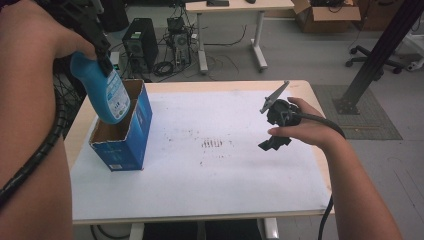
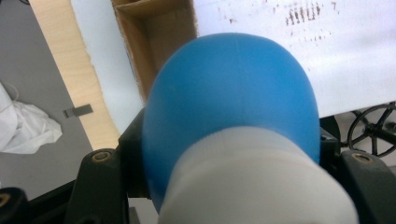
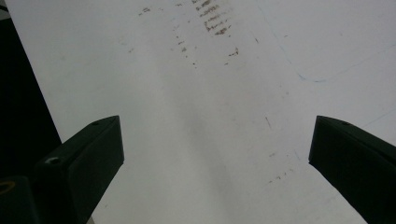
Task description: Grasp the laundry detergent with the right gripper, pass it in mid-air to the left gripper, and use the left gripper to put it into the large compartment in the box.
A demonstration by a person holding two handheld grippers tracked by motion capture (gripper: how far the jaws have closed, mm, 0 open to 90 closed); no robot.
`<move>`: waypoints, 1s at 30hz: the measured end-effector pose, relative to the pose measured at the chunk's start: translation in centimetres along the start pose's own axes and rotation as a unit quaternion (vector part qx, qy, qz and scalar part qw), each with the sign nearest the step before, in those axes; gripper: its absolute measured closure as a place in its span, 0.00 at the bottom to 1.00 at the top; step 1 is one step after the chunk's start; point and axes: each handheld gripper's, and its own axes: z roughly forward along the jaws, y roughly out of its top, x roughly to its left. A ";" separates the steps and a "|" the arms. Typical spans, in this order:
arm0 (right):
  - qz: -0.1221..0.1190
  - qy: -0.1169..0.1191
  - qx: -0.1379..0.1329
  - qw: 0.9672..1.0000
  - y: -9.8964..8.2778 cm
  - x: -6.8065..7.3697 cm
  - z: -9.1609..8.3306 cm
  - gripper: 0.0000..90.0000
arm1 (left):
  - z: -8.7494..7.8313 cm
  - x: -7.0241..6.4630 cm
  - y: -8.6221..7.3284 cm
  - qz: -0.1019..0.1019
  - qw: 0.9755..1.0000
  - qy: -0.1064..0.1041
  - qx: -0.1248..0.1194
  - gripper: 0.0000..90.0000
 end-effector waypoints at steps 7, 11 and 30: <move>-0.002 -0.001 0.000 1.000 0.2 -0.1 -0.1 0.04 | 0.7 1.4 0.3 -0.023 1.000 0.014 0.000 0.42; -0.001 -0.002 0.000 1.000 0.3 -0.1 -0.1 0.04 | 1.3 2.1 0.4 -0.032 0.999 0.013 -0.004 0.42; -0.015 0.006 0.026 1.000 0.7 0.0 -0.3 0.04 | 7.0 4.2 0.8 -0.041 0.999 0.005 0.018 0.42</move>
